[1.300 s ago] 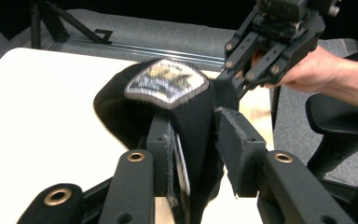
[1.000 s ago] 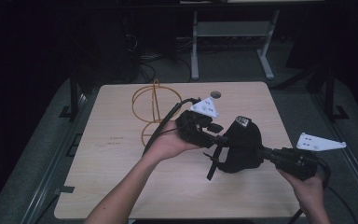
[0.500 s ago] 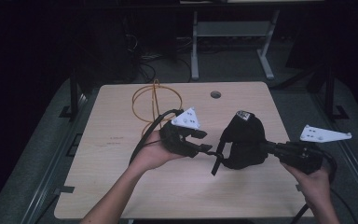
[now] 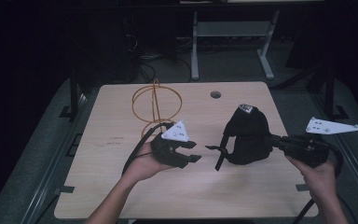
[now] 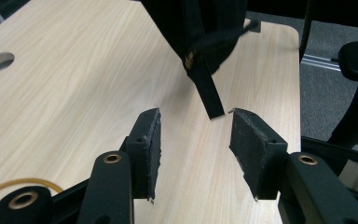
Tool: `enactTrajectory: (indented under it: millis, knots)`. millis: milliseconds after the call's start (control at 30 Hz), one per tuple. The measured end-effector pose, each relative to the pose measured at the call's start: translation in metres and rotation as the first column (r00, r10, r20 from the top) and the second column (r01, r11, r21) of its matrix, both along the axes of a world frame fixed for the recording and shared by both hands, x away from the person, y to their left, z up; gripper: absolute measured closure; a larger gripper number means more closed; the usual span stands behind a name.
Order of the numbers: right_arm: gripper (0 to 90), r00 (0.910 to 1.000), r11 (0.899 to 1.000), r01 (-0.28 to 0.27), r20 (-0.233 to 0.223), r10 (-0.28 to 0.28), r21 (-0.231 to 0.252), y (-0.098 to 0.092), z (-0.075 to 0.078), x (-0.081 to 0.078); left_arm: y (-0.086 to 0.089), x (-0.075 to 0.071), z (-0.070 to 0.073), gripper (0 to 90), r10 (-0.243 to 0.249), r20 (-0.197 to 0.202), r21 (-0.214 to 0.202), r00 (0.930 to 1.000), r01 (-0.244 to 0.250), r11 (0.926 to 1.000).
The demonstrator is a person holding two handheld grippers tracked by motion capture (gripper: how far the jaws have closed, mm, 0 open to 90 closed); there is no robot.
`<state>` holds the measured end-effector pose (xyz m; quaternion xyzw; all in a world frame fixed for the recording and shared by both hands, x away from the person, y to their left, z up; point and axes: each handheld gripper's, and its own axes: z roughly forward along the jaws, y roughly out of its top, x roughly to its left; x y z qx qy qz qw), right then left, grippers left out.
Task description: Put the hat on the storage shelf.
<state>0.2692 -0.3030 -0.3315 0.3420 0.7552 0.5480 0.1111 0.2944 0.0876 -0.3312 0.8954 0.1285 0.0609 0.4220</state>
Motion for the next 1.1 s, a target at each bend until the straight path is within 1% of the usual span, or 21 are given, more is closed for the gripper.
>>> enactTrajectory:
  millis: [300, 333, 467, 533, 567, 633, 733, 767, 800, 833, 867, 933, 1000, 1100]
  knots:
    - [85.2, 1.0, 1.0, -0.002, 0.002, 0.002, -0.01, 0.002, 0.012, 0.005, 0.013, -0.009, -0.019, 51.2, 0.015, 0.004, 0.002, 0.9999, -0.015, 0.9999]
    - [85.2, 1.0, 1.0, -0.004, 0.003, 0.004, -0.012, 0.002, 0.014, 0.006, 0.014, -0.011, -0.021, 50.9, 0.02, 0.002, -0.003, 0.9998, -0.02, 0.9998]
    - [85.2, 1.0, 1.0, -0.006, 0.006, 0.006, -0.017, 0.004, 0.022, 0.01, 0.018, -0.014, -0.028, 49.8, 0.022, 0.015, 0.016, 0.9996, -0.022, 0.9996]
    - [85.2, 0.9998, 1.0, -0.011, 0.017, 0.012, -0.021, 0.006, 0.026, 0.012, 0.02, -0.016, -0.032, 49.3, 0.023, 0.013, 0.018, 0.9996, -0.023, 0.9996]
    - [85.2, 0.9999, 1.0, -0.01, 0.008, 0.01, -0.025, 0.007, 0.029, 0.012, 0.022, -0.017, -0.035, 49.1, 0.025, 0.014, 0.021, 0.9996, -0.025, 0.9995]
    - [85.2, 0.9998, 0.999, -0.013, 0.014, 0.014, -0.032, 0.009, 0.034, 0.015, 0.023, -0.018, -0.038, 49.0, 0.024, 0.006, 0.017, 0.9997, -0.024, 0.9996]
    - [85.2, 0.9996, 0.999, -0.018, 0.02, 0.019, -0.04, 0.013, 0.042, 0.018, 0.025, -0.019, -0.043, 48.7, 0.028, 0.004, 0.014, 0.9996, -0.029, 0.9995]
    - [85.2, 0.9995, 0.999, -0.022, 0.021, 0.023, -0.042, 0.015, 0.045, 0.019, 0.025, -0.019, -0.044, 48.5, 0.024, 0.011, 0.012, 0.9996, -0.025, 0.9996]
    - [85.2, 0.9995, 0.999, -0.025, 0.021, 0.026, -0.044, 0.017, 0.047, 0.02, 0.026, -0.02, -0.045, 48.4, 0.023, 0.009, 0.013, 0.9997, -0.023, 0.9997]
    - [85.2, 0.9993, 0.998, -0.028, 0.023, 0.029, -0.049, 0.018, 0.05, 0.022, 0.026, -0.021, -0.047, 48.3, 0.025, 0.008, 0.007, 0.9996, -0.025, 0.9997]
    - [85.2, 0.9993, 0.998, -0.031, 0.021, 0.032, -0.052, 0.02, 0.052, 0.023, 0.026, -0.021, -0.047, 48.1, 0.024, 0.012, 0.014, 0.9996, -0.025, 0.9996]
    - [85.2, 0.999, 0.998, -0.038, 0.02, 0.04, -0.055, 0.024, 0.057, 0.026, 0.026, -0.022, -0.05, 47.7, 0.026, 0.018, 0.014, 0.9995, -0.026, 0.9996]
    - [85.2, 0.9987, 0.997, -0.045, 0.021, 0.047, -0.059, 0.027, 0.062, 0.029, 0.026, -0.023, -0.053, 47.6, 0.031, 0.016, 0.013, 0.9994, -0.031, 0.9994]
    - [85.2, 0.9983, 0.997, -0.052, 0.024, 0.054, -0.063, 0.033, 0.069, 0.033, 0.027, -0.024, -0.056, 46.6, 0.03, 0.013, 0.029, 0.9995, -0.03, 0.9991]
